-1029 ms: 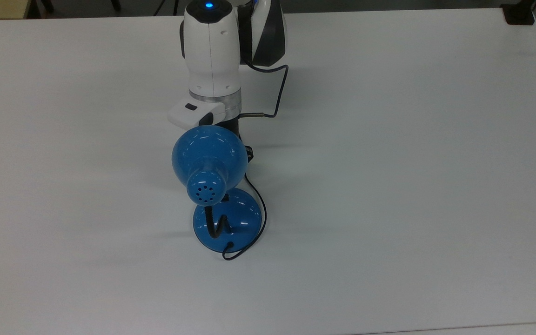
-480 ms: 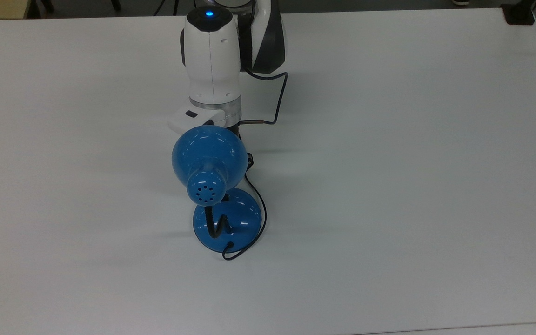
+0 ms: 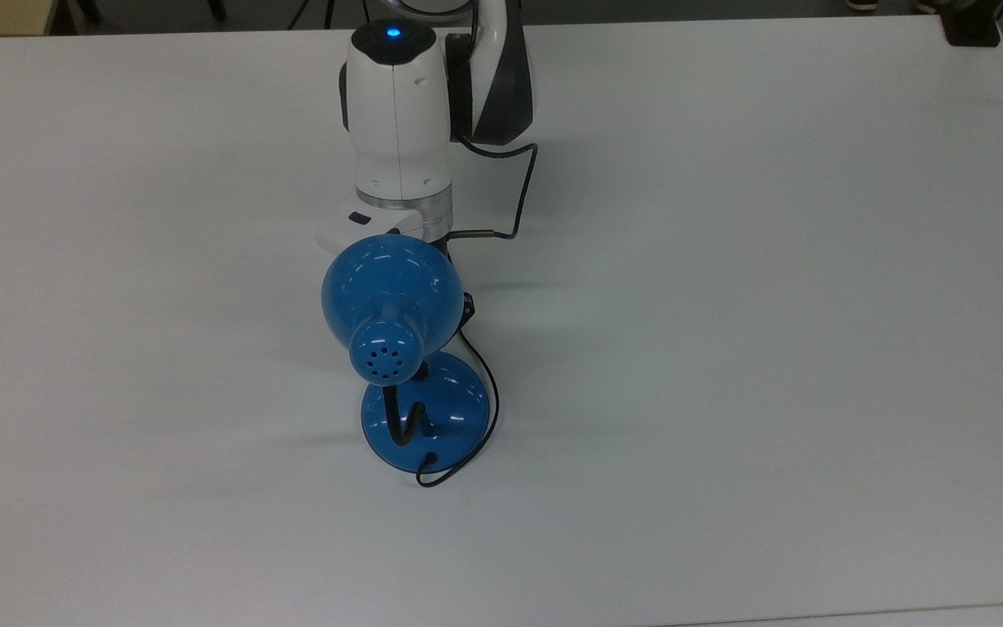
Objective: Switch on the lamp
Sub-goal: 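Lower the gripper fingertips onto the switch on the lamp base, then press down on the base switch with the gripper fingertips, then lift the gripper up and away from the lit lamp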
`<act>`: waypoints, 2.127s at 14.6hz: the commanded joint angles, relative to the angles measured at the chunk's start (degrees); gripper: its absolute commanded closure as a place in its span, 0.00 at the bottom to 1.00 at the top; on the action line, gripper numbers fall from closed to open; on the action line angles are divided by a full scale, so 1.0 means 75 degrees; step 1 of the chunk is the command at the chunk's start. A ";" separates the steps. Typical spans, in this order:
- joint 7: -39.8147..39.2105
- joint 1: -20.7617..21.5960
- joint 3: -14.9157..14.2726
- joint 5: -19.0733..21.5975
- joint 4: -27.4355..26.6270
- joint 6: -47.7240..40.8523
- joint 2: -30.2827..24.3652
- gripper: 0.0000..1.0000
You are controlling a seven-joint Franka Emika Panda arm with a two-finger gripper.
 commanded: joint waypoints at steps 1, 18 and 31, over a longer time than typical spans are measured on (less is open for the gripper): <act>-0.0042 -0.0009 0.0029 -0.0103 0.0046 0.0169 0.0137 1.00; -0.0148 -0.0032 0.0029 -0.0291 0.0057 0.0169 0.0302 1.00; -0.0570 -0.0278 0.0286 -0.0267 0.0210 0.0064 0.0221 1.00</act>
